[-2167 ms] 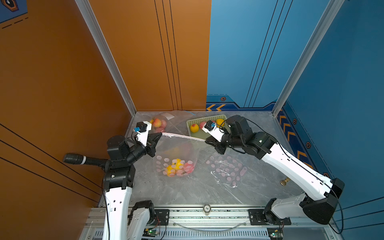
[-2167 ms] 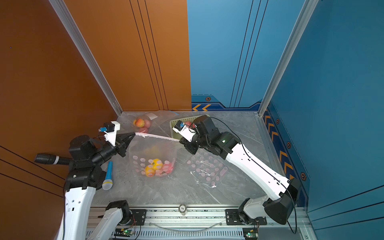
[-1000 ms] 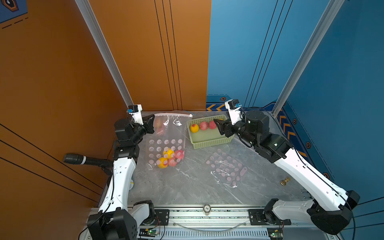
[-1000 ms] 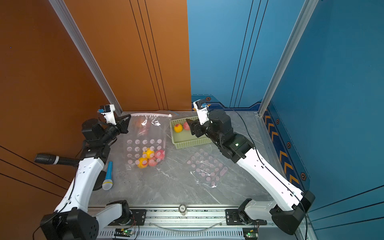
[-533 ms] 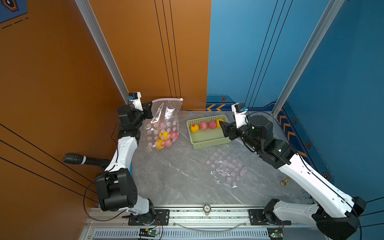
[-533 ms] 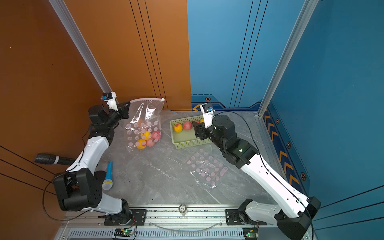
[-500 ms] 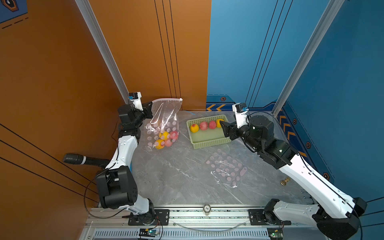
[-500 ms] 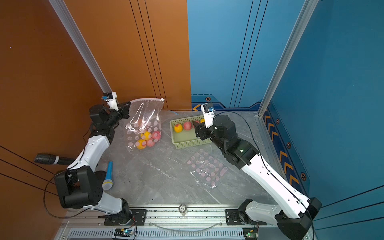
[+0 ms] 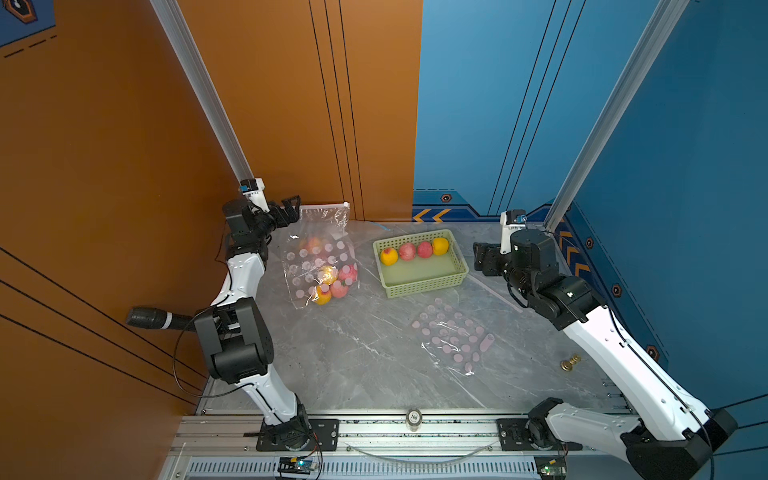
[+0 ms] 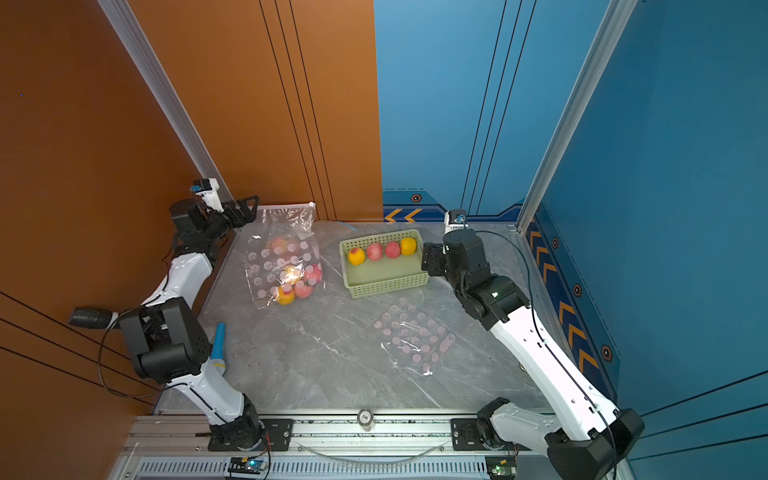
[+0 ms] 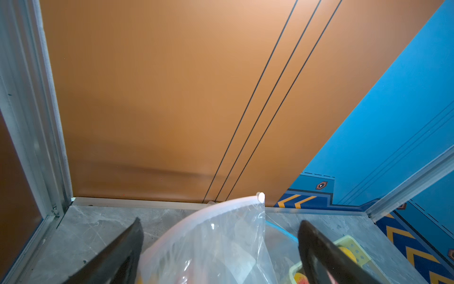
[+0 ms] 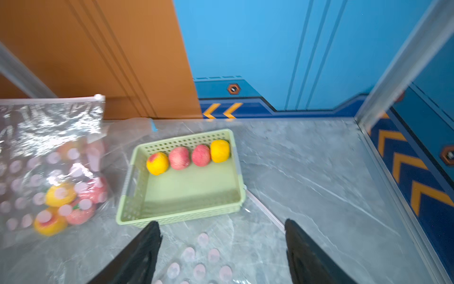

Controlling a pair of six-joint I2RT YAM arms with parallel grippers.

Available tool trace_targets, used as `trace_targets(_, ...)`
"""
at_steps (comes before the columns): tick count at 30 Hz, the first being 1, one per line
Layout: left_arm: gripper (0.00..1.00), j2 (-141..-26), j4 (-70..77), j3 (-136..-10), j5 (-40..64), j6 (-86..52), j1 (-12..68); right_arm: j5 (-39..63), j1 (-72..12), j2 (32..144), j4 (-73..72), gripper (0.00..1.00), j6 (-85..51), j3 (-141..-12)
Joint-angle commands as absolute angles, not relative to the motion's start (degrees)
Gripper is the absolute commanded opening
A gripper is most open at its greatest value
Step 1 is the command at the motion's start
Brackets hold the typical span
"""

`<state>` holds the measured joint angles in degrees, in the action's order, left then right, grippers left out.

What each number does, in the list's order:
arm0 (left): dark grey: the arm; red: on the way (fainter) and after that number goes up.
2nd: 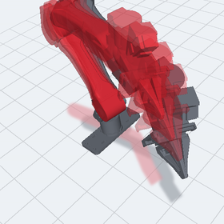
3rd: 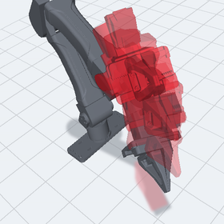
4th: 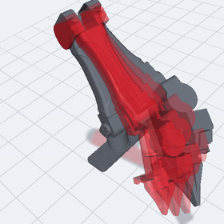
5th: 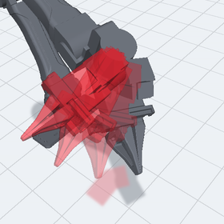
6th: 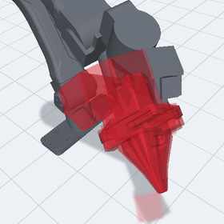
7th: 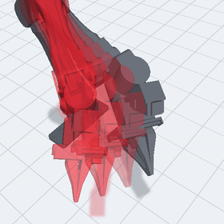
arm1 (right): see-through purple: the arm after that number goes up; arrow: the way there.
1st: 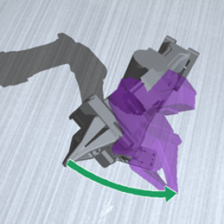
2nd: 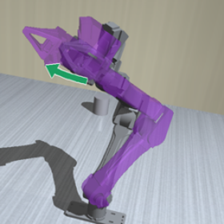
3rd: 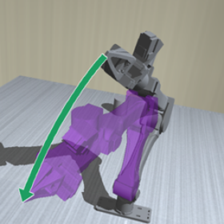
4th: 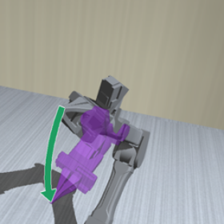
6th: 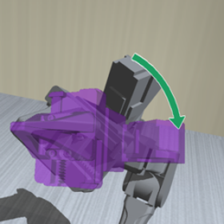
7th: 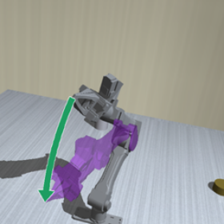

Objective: Place the peach in a zip-top bag and seal the zipper
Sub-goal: Place the zipper food storage bag at the center of the board, then open the zipper of the food storage bag at the center of the board.

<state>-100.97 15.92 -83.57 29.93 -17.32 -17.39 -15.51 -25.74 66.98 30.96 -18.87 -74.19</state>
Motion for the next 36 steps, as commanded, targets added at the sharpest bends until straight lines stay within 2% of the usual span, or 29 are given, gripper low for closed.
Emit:
trace_targets(1,0.98,-100.3,8.5,-87.4,24.6,-13.3,-16.8,-11.0,-19.9,68.2,37.4,0.77,-26.5,-71.8)
trace_targets(7,0.98,-97.0,1.0,-87.1,20.4,-9.9,-15.0,-5.9,-10.3,68.9,38.6,0.75,-29.6,-65.4)
trace_targets(16,0.98,-86.8,-3.4,-75.4,11.2,-5.1,-4.1,2.3,1.2,70.4,38.1,0.66,-31.2,-55.0)
trace_targets(26,0.98,-73.7,-3.4,-64.5,4.2,-10.8,6.3,8.0,3.7,69.2,29.9,0.67,-36.8,-41.0)
trace_targets(36,0.98,-64.4,-3.0,-55.0,4.4,-17.9,8.6,13.2,2.7,75.1,14.9,0.64,-40.4,-35.7)
